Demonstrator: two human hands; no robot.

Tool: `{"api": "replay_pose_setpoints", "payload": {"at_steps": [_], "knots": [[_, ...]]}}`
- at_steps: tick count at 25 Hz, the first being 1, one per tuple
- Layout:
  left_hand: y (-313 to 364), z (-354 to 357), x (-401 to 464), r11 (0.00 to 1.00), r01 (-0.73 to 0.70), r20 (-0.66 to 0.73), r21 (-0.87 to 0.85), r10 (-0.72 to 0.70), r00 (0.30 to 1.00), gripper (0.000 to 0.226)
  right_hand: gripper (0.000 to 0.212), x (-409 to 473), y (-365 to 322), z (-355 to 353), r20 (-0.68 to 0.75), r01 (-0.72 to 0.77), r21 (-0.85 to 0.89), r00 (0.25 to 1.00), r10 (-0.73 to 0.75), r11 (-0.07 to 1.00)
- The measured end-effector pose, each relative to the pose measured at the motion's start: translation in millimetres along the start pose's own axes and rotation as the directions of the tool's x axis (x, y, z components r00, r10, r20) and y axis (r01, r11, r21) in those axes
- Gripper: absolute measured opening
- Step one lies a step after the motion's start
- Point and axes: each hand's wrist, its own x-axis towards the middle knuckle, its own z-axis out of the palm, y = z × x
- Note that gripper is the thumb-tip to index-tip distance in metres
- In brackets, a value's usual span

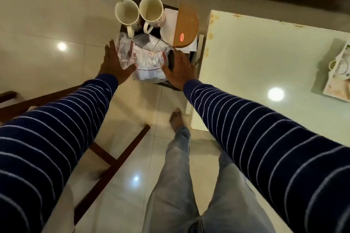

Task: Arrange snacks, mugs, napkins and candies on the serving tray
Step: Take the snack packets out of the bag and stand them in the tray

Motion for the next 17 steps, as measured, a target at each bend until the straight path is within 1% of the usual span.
{"api": "replay_pose_setpoints", "payload": {"at_steps": [2,5,6,8,9,11,13,15,17], "knots": [[-4,0,19,0.991,0.049,0.003,-0.121,-0.049,0.999,0.121,0.078,17,-6,11,0.053,-0.067,0.179,0.997,0.059,0.982],[-15,5,42,0.965,0.154,0.069,-0.212,-0.143,0.987,0.131,0.081,33,-10,27,0.113,-0.175,0.399,0.983,0.141,0.900],[-18,7,47,0.949,0.180,0.105,-0.260,-0.158,0.982,0.134,0.084,36,-11,32,0.143,-0.216,0.443,0.975,0.169,0.870],[-20,10,55,0.912,0.185,0.164,-0.365,-0.133,0.978,0.135,0.091,40,-9,41,0.172,-0.245,0.479,0.968,0.183,0.843],[-20,13,58,0.906,0.157,0.162,-0.394,-0.099,0.982,0.130,0.093,42,-8,46,0.178,-0.254,0.490,0.965,0.190,0.834],[-17,21,58,0.884,0.113,0.145,-0.454,-0.052,0.988,0.110,0.094,48,-6,52,0.182,-0.270,0.525,0.962,0.204,0.807],[-13,26,47,0.832,0.136,0.142,-0.538,-0.069,0.987,0.096,0.085,49,-5,51,0.183,-0.271,0.550,0.962,0.203,0.790],[-10,29,30,0.763,0.169,0.140,-0.624,-0.104,0.985,0.093,0.075,40,-2,46,0.206,-0.261,0.550,0.963,0.174,0.793],[-4,34,8,0.647,0.160,0.136,-0.745,-0.087,0.987,0.088,0.071,24,2,39,0.226,-0.245,0.566,0.964,0.137,0.787]]}}
